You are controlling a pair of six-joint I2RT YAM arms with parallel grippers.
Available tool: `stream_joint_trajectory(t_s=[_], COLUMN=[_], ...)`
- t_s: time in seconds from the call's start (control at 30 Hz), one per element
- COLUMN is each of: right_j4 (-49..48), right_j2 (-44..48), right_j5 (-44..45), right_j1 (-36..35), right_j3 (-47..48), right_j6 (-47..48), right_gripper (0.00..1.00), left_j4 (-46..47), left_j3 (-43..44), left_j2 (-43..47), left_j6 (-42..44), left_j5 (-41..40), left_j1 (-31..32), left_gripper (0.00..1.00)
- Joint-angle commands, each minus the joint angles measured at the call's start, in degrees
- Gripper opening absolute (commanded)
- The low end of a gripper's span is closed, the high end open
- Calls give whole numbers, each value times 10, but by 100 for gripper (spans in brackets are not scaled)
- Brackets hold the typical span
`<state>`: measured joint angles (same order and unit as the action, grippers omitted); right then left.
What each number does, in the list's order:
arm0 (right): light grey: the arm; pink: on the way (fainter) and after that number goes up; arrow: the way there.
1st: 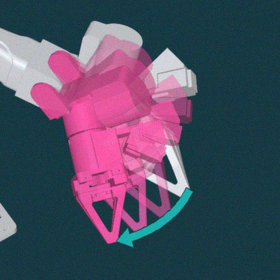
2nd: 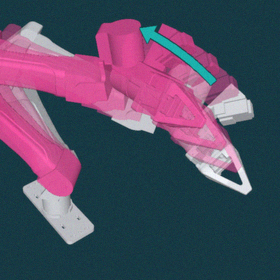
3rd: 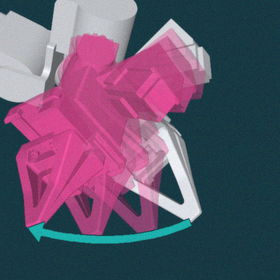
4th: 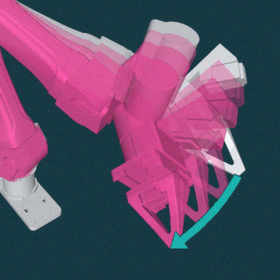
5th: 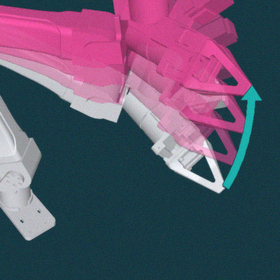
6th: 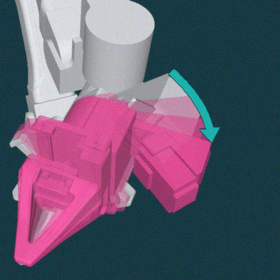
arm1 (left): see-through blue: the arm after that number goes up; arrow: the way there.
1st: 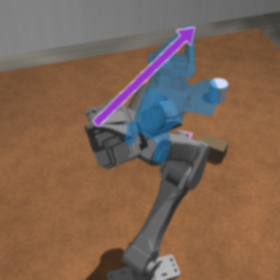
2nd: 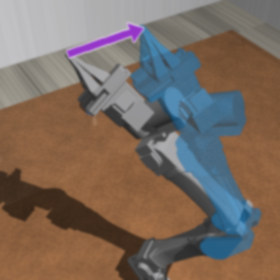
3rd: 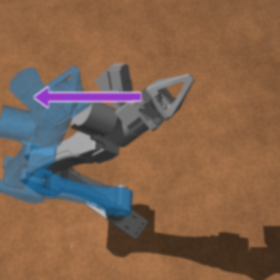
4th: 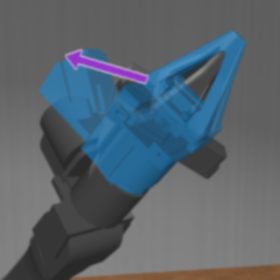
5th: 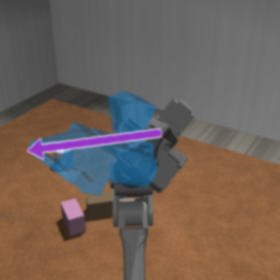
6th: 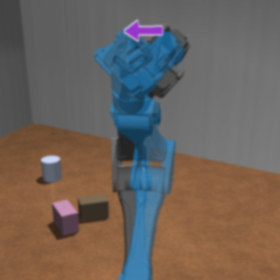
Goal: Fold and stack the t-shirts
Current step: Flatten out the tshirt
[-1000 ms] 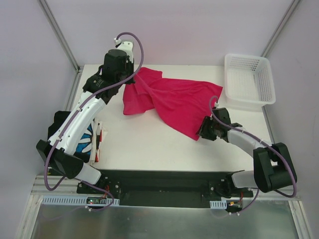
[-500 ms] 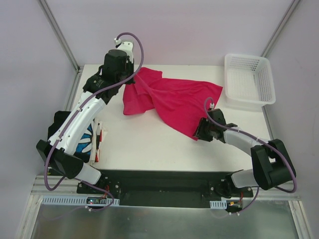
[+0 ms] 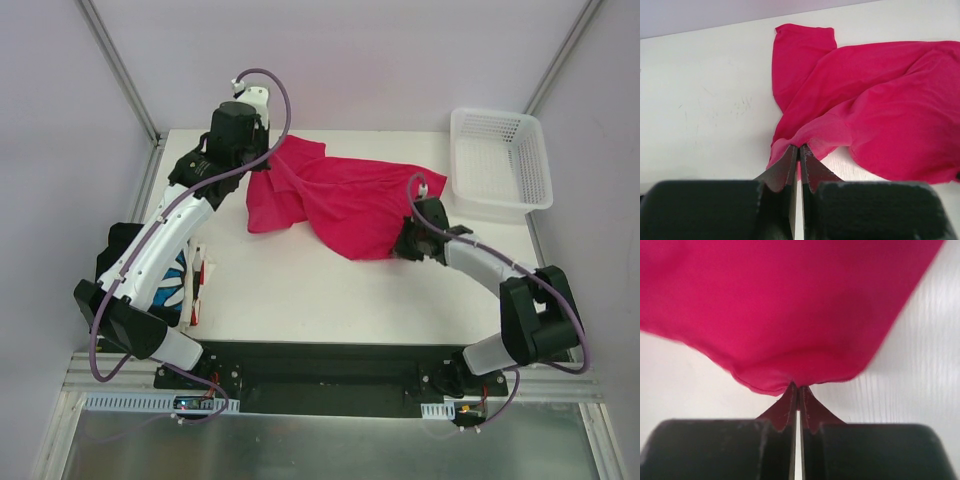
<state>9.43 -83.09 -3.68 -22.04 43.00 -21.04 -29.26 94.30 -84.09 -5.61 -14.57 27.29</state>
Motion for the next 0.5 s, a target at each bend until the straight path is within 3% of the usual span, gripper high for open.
stream_joint_trajectory(t_s=[0.0,0.07,0.1,0.27,0.47], right_j4=[25,52,72,102,-82], right_j2=[-24,-54,-65,-96,82], right_j5=[33,92,107,158,154], right_j1=[40,52,64,82,44], right_j3=[199,290,379,580,487], right_j6=[45,89,103,207,346], right_gripper=[1,1,1,1,1], left_j4=[30,39,52,110,284], left_j3=[25,31,33,32,-67], left_j2=[17,26,30,67,206], left_j6=[26,36,46,94,156], left_j5=[-28,-36,-38,-19,31], left_j1=[-12,-21,-26,-51,-50], left_gripper=[0,0,0,0,0])
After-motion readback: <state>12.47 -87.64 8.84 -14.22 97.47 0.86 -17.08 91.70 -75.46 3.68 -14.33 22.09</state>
